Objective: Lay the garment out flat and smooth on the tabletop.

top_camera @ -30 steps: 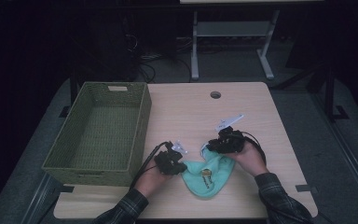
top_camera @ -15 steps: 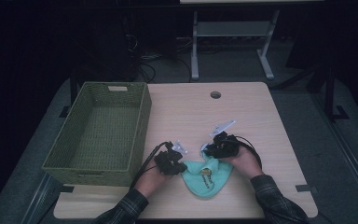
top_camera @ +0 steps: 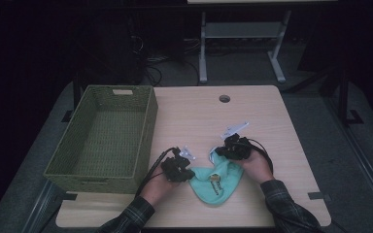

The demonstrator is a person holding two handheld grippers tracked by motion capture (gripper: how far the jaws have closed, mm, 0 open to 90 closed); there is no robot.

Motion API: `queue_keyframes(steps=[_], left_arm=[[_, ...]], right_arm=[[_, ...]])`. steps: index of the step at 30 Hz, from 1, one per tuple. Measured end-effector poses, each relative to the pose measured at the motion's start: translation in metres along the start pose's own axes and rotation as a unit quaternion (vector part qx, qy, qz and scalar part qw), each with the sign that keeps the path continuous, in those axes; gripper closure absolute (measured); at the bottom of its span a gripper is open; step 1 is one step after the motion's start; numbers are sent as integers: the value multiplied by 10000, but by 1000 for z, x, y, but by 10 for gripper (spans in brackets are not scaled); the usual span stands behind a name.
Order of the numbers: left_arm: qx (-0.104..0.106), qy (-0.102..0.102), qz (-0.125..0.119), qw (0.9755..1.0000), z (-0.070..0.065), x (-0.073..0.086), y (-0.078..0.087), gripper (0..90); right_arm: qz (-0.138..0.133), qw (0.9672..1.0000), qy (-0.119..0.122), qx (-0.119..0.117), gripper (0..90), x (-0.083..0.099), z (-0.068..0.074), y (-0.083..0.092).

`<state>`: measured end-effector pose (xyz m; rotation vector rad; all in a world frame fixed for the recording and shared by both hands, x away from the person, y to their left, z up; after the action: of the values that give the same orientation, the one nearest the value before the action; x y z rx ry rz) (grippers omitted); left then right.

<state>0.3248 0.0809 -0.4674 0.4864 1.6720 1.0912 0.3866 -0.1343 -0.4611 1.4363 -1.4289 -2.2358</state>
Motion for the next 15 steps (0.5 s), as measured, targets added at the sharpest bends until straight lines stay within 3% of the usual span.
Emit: queue_keyframes(steps=[15], left_arm=[[-8,-9,-18,10000,-1,0,0,882]], right_arm=[[-347,9976,-390,446,893,-21,-35,7]])
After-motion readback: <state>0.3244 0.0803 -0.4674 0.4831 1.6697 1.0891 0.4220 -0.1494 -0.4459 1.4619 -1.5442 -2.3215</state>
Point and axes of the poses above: each handheld gripper's, and its own axes: y roughly backward along the jaws, x roughly out of its underside, z roughly to its left, the point moved 2 cm from there along -y, roughly forward along the jaws, and after that the axes turned 5 degrees about -y, right-handed, at the moved point
